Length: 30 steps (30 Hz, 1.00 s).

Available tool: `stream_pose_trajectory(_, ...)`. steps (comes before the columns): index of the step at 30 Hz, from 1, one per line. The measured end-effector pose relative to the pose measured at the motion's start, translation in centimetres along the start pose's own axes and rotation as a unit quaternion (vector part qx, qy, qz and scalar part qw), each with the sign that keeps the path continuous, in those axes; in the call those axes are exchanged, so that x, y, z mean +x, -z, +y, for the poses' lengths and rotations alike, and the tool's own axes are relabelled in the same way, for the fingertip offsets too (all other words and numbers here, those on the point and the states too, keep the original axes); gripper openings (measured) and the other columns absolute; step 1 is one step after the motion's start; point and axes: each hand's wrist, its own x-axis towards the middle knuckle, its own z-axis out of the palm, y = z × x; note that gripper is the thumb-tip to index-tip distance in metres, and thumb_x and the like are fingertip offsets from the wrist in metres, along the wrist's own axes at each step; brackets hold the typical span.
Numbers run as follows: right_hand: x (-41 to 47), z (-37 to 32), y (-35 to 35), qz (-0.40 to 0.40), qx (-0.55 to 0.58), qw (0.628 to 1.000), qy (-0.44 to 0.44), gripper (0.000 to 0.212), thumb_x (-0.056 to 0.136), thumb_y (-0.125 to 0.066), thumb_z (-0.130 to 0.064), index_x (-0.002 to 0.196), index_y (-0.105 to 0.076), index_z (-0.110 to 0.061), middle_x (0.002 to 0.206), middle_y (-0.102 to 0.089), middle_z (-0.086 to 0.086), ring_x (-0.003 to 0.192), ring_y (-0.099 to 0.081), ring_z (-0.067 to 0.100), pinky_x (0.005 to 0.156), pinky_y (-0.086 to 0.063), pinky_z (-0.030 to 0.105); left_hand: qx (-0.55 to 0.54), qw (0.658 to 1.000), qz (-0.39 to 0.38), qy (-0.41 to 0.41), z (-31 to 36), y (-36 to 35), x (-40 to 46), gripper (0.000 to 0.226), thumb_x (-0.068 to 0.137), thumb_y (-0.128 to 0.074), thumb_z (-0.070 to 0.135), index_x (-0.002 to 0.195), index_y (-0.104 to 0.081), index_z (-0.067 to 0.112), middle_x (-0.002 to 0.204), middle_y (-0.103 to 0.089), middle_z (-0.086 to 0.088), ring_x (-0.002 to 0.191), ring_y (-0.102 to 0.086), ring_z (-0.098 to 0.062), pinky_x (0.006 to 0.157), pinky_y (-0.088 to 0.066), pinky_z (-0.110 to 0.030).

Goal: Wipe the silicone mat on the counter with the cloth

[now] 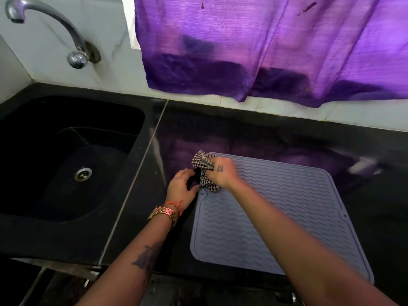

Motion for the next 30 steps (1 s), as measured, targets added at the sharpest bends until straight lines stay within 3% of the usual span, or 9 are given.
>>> stream_pose_trajectory(5, -0.4, -0.1, 0.0, -0.014, -0.031, 0.999, 0.003, 0.026, 0.083, -0.058, -0.017, 0.105, -0.066, -0.005, 0.105, -0.067, 0.017, 0.1, -0.062, 0.03, 0.077, -0.049, 0.029, 0.002, 1.0, -0.016, 0.006, 0.0, 0.3, 0.1, 0.049, 0.078, -0.068, 0.01, 0.125, -0.053, 0.005, 0.133, -0.051, -0.01, 0.126, -0.045, -0.021, 0.096, -0.021, -0.008)
stream_pose_trajectory(9, -0.8, 0.7, 1.0, -0.1, 0.001, 0.995, 0.006, 0.018, 0.079, -0.063, -0.017, 0.092, -0.068, -0.005, 0.086, -0.065, 0.011, 0.085, -0.06, 0.024, 0.06, -0.041, 0.024, -0.002, 0.999, -0.046, 0.016, -0.1, 0.7, 0.4, 0.056, 0.078, -0.067, 0.007, 0.13, -0.048, 0.005, 0.139, -0.045, -0.012, 0.131, -0.04, -0.023, 0.106, -0.023, -0.016)
stream_pose_trajectory(12, -1.0, 2.6, 3.5, -0.171, 0.197, 0.965, -0.027, 0.018, 0.079, -0.066, -0.01, 0.096, -0.069, -0.005, 0.093, -0.069, 0.011, 0.09, -0.064, 0.022, 0.076, -0.05, 0.031, -0.055, 0.996, -0.062, 0.026, -0.4, 0.9, 0.5, 0.051, 0.076, -0.066, 0.001, 0.125, -0.054, 0.01, 0.138, -0.046, -0.011, 0.133, -0.039, -0.021, 0.109, -0.027, -0.022)
stream_pose_trajectory(14, -0.4, 3.8, 4.7, -0.083, 0.288, 0.952, -0.059, 0.027, 0.082, -0.062, -0.007, 0.108, -0.067, -0.013, 0.102, -0.067, 0.009, 0.098, -0.062, 0.023, 0.087, -0.05, 0.035, -0.087, 0.994, -0.06, 0.038, -0.7, 0.9, 0.6, 0.048, 0.077, -0.065, -0.002, 0.123, -0.056, 0.01, 0.138, -0.045, -0.01, 0.132, -0.041, -0.019, 0.106, -0.029, -0.019)
stream_pose_trajectory(17, 1.3, 4.4, 4.2, 0.048, 0.168, 0.983, -0.05, 0.033, 0.086, -0.054, -0.012, 0.115, -0.058, -0.027, 0.107, -0.063, 0.003, 0.103, -0.059, 0.024, 0.085, -0.049, 0.033, -0.087, 0.994, -0.054, 0.042, -0.8, 0.7, 0.6, 0.046, 0.079, -0.062, -0.002, 0.123, -0.056, 0.009, 0.139, -0.045, -0.009, 0.133, -0.039, -0.019, 0.111, -0.028, -0.024)
stream_pose_trajectory(21, 1.3, 3.7, 0.2, -0.023, -0.065, 0.996, 0.054, 0.052, 0.085, -0.054, -0.008, 0.131, -0.047, -0.032, 0.134, -0.055, 0.003, 0.115, -0.048, 0.03, 0.095, -0.042, 0.038, -0.066, 0.996, -0.048, 0.033, -0.7, 0.4, 0.4, 0.046, 0.079, -0.06, -0.002, 0.124, -0.055, 0.009, 0.139, -0.045, -0.009, 0.134, -0.037, -0.019, 0.115, -0.028, -0.032)
stream_pose_trajectory(24, 0.9, 2.8, -1.1, 0.004, -0.191, 0.977, 0.094, 0.066, 0.088, -0.049, -0.006, 0.143, -0.029, -0.037, 0.144, -0.045, -0.001, 0.113, -0.042, 0.029, 0.094, -0.04, 0.038, -0.05, 0.998, -0.044, 0.023, -0.6, 0.4, 0.4, 0.048, 0.079, -0.06, -0.002, 0.125, -0.054, 0.007, 0.139, -0.045, -0.01, 0.135, -0.036, -0.019, 0.114, -0.027, -0.029)
stream_pose_trajectory(27, 0.3, 2.4, -0.2, -0.006, -0.19, 0.975, 0.112, 0.061, 0.091, -0.046, -0.005, 0.141, -0.036, -0.037, 0.135, -0.054, 0.002, 0.112, -0.043, 0.028, 0.094, -0.04, 0.037, -0.038, 0.998, -0.04, 0.012, -0.5, 0.4, 0.3, 0.048, 0.078, -0.06, -0.003, 0.125, -0.054, 0.006, 0.137, -0.049, -0.011, 0.134, -0.037, -0.019, 0.113, -0.026, -0.025)
stream_pose_trajectory(30, -1.5, 2.0, 0.6, -0.032, -0.184, 0.975, 0.122, 0.057, 0.091, -0.047, -0.006, 0.138, -0.041, -0.038, 0.091, -0.05, 0.0, 0.111, -0.045, 0.028, 0.097, -0.038, 0.037, -0.031, 0.999, -0.033, 0.008, -0.6, 0.4, 0.3, 0.048, 0.077, -0.061, -0.002, 0.124, -0.055, 0.007, 0.135, -0.05, -0.011, 0.134, -0.038, -0.019, 0.109, -0.022, -0.019)
